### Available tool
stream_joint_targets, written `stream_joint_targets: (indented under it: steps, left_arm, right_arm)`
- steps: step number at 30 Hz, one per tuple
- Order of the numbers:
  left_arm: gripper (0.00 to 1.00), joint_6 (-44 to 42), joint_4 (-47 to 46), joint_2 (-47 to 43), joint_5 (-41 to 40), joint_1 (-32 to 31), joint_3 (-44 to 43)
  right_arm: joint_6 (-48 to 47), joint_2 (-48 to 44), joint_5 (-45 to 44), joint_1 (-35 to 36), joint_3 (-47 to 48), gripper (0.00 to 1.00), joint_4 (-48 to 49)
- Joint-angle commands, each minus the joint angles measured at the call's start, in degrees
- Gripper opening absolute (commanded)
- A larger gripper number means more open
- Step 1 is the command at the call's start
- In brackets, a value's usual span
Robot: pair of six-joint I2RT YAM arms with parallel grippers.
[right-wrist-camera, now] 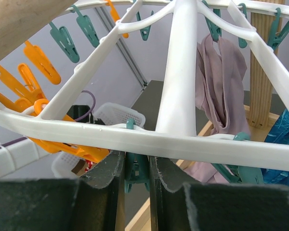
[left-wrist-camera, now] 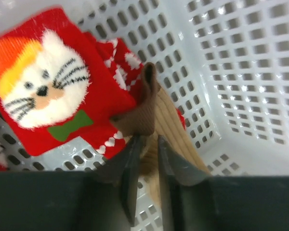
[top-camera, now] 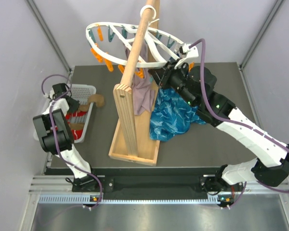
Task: Clip the socks to the hanger
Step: Pick up the sock from the bin.
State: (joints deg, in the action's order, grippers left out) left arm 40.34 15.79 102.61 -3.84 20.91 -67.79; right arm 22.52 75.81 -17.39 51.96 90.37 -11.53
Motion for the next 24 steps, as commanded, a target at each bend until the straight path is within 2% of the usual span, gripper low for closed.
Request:
stream_joint_targets:
  steps: [1, 2, 3, 4, 6, 24]
  left_arm:
    - [0.29, 1.9, 0.2, 0.6, 0.0, -0.1, -2.3]
    - [0.37, 2.7, 0.1, 0.2, -1.2, 0.0, -1.6]
    - [0.53, 3.6, -0.1, 0.1, -2.0, -0.1, -1.4]
    - [0.61, 3.9, -0.1, -0.2, -2.6, 0.0, -1.3]
    - [0.72, 4.0, 0.6, 0.0, -3.6, -0.1, -2.0]
    - [0.69, 12.4, 10.2, 7.9, -15.1, 0.6, -8.1]
  right_arm:
    - [-1.6, 0.0, -1.1, -1.2, -1.2, 0.0, -4.5]
    - [-1.6, 0.0, -1.1, -1.2, -1.1, 0.0, -4.5]
    - [-1.5, 0.0, -1.0, -1.1, -1.2, 0.0, -4.5]
    - [-1.5, 0.1, -0.9, -1.2, -1.2, 0.0, -4.5]
    - [-1.6, 0.1, -0.7, -1.2, -1.2, 0.0, -4.5]
    - [-1.9, 0.2, -0.9, -1.3, -1.6, 0.0, -4.1]
